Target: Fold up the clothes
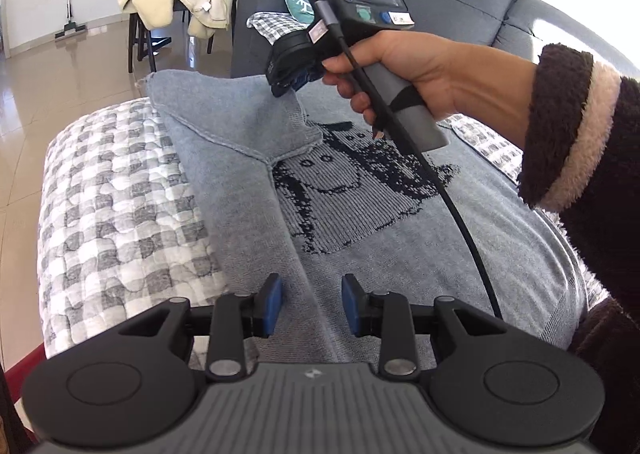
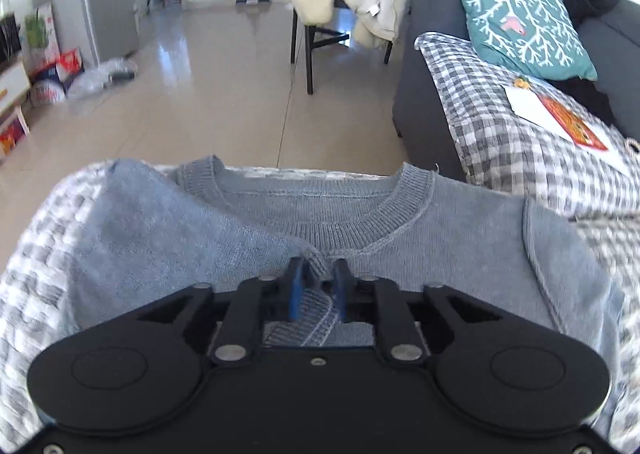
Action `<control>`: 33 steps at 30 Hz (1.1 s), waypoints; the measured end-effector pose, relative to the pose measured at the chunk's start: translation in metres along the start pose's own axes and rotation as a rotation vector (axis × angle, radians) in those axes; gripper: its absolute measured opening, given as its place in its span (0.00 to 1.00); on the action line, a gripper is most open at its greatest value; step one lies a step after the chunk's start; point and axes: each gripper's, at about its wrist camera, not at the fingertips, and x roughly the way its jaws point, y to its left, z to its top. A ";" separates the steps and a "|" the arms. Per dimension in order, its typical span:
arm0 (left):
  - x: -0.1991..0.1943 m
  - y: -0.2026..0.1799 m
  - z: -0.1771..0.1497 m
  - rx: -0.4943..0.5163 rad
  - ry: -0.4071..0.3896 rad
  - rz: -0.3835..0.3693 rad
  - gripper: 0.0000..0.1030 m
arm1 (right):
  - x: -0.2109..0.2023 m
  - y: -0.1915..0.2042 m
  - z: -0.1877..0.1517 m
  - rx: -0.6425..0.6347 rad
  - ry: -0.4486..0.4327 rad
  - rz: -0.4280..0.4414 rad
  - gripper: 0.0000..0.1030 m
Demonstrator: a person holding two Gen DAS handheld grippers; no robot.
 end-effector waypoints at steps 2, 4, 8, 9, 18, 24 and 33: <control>-0.001 0.002 0.004 -0.003 -0.006 0.003 0.31 | -0.014 -0.005 -0.006 0.015 -0.006 0.025 0.44; -0.004 0.010 0.009 -0.027 -0.013 0.006 0.31 | -0.031 -0.009 -0.014 0.022 -0.004 0.042 0.44; -0.007 0.026 0.019 -0.083 -0.018 0.024 0.31 | -0.065 -0.020 -0.035 0.065 0.016 0.106 0.43; -0.008 0.029 0.020 -0.097 -0.011 0.026 0.31 | -0.071 -0.021 -0.040 0.080 0.022 0.125 0.43; -0.026 0.019 -0.007 -0.058 0.053 -0.012 0.31 | -0.128 -0.016 -0.110 0.138 0.105 0.326 0.40; -0.031 0.034 -0.019 -0.119 0.068 0.012 0.31 | -0.168 -0.003 -0.157 0.125 0.149 0.454 0.32; -0.038 0.035 -0.026 -0.126 0.066 -0.001 0.31 | -0.204 0.030 -0.207 0.092 0.222 0.653 0.31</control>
